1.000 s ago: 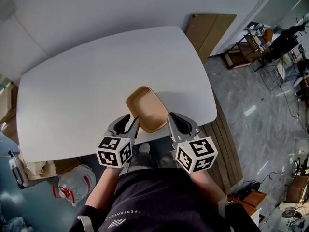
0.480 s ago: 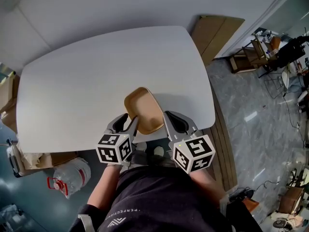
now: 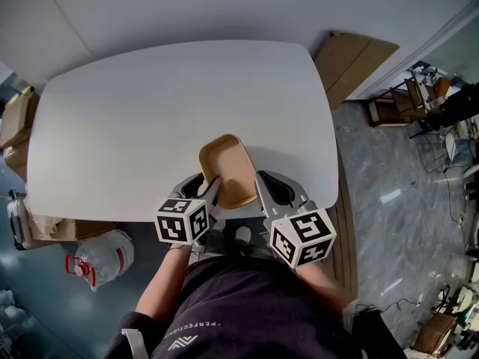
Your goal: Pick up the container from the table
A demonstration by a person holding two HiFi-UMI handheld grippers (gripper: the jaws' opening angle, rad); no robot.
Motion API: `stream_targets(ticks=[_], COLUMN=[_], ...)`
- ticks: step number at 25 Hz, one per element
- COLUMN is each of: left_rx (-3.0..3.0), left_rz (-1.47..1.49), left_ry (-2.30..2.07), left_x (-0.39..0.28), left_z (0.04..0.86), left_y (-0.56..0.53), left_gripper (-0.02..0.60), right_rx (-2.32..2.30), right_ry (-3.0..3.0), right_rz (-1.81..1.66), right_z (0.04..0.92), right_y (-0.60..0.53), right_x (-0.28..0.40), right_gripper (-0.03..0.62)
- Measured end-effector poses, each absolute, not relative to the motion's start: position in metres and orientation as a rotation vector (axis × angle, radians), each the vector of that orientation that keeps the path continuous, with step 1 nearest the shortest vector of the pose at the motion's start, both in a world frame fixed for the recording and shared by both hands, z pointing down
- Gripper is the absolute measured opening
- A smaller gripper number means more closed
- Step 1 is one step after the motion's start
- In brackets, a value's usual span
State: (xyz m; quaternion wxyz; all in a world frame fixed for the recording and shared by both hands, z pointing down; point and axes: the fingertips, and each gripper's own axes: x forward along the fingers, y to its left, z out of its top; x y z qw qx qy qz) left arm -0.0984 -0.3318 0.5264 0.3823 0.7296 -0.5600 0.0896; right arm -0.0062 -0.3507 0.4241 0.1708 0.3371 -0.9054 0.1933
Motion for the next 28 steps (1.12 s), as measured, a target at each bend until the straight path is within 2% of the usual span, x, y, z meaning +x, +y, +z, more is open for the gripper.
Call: stream_targets(ticks=[10,19,28], left_rx=[1.818,1.78,1.791], left_rz=[0.253,0.268,0.275], left_ry=[-1.397,-1.431,-1.476], left_x=[-0.097,-0.107,-0.115], left_z=[0.539,0.542,0.532], left_y=[-0.332,-0.332,-0.336], left_gripper=[0.136,0.032,0.029], right_rx=[0.897,0.886,0.902], right_ry=[-2.565,-2.567,-2.575], right_rz=[0.565,0.582,0.593], right_z=[0.434,0.438,0.436], right_y=[-0.354,-0.354,-0.354], right_x=[-0.014,-0.018,-0.016], right_gripper=[0.0,0.0,0.0])
